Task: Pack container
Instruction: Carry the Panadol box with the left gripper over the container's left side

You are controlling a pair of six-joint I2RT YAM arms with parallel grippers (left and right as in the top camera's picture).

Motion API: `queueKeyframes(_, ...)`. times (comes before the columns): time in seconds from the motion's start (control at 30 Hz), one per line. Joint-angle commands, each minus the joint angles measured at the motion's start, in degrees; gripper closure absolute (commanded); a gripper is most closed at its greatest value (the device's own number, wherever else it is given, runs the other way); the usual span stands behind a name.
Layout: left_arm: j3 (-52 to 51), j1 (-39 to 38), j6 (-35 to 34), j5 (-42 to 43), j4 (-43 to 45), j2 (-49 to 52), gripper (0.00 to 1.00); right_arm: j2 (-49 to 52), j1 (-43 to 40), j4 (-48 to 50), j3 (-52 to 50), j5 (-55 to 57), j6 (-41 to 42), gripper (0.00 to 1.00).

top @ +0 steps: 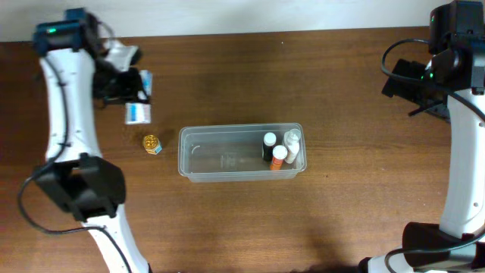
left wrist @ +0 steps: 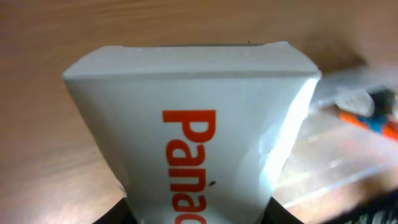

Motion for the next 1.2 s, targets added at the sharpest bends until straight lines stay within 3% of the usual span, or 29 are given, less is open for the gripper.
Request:
queueKeyframes(0.0, 0.87, -5.53, 7.08, 1.25, -1.16, -0.04, 0.59, -0.22, -0.22, 0.02, 0.59, 0.09, 0.42, 0.02)
queueKeyframes(0.3, 0.57, -18.67, 7.10, -9.49, -1.18, -0.04, 0.59, -0.22, -0.22, 0.02, 0.59, 0.09, 0.42, 0.02)
queueKeyframes(0.47, -0.72, -25.05, 9.55, -11.02, -1.18, -0.04, 0.59, -0.22, -0.22, 0.02, 0.59, 0.09, 0.42, 0.02)
queueKeyframes(0.63, -8.87, -29.81, 10.71, -16.59, -1.18, -0.04, 0.59, -0.22, -0.22, 0.02, 0.59, 0.09, 0.42, 0.01)
queueKeyframes(0.93, -19.21, -30.56, 11.34, -14.93, -0.44, -0.04, 0.60, -0.22, -0.22, 0.02, 0.59, 0.09, 0.42, 0.02)
queueKeyframes(1.17, -20.74, -30.56, 20.15, -8.87, 0.17, -0.04, 0.60, -0.22, -0.22, 0.02, 0.59, 0.09, 0.42, 0.02)
